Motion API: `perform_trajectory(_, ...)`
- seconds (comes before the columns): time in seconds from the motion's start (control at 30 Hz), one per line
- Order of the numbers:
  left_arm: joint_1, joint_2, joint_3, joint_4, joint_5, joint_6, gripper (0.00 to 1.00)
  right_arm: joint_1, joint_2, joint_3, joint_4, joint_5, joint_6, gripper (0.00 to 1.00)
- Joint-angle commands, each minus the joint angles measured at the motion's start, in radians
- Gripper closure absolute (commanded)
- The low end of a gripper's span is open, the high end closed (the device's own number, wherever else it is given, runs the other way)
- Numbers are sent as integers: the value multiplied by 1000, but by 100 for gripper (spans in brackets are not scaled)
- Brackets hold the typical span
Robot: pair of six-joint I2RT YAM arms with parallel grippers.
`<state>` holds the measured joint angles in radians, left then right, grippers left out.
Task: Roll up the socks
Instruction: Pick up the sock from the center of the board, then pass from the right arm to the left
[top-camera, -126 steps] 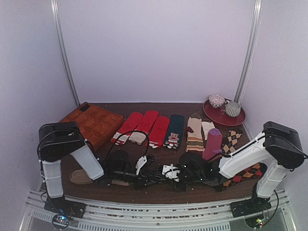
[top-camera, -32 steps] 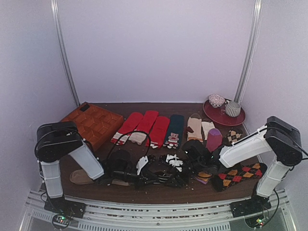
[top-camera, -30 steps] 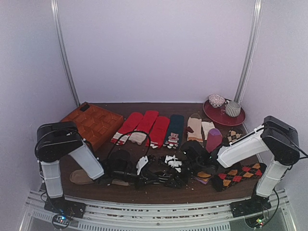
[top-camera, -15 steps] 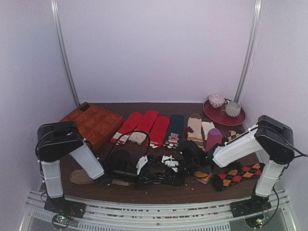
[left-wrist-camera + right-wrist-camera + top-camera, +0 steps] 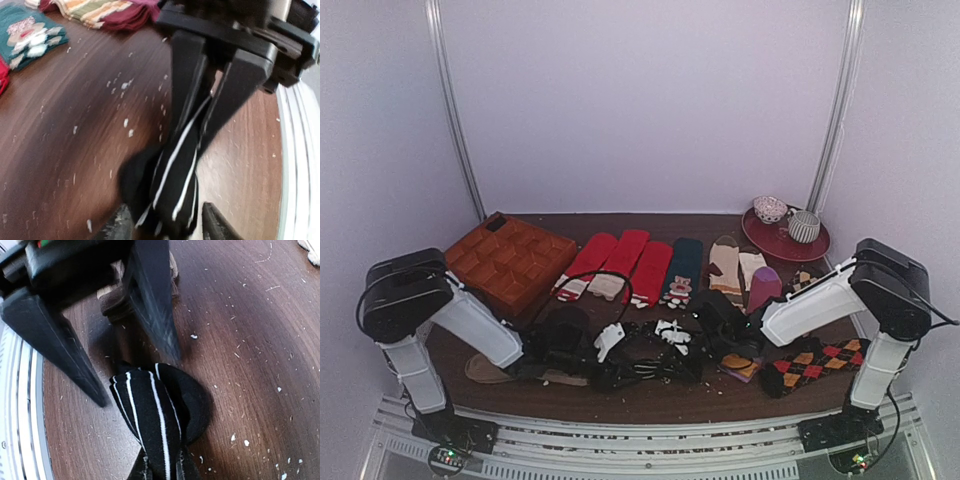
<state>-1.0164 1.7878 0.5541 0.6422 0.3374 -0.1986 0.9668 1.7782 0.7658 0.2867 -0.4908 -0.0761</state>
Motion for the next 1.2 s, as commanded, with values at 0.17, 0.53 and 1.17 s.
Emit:
perform_trajectory(0.17, 2, -234, 42, -305, 15, 226, 32, 42, -132, -23, -92, 56, -130, 99)
perform_trajectory(0.53, 6, -278, 132, -334, 299, 238, 25, 134, -295, -16, -206, 239, -241, 98)
perform_trajectory(1.17, 6, -158, 199, -344, 244, 182, 30, 171, -303, 40, -246, 285, -254, 98)
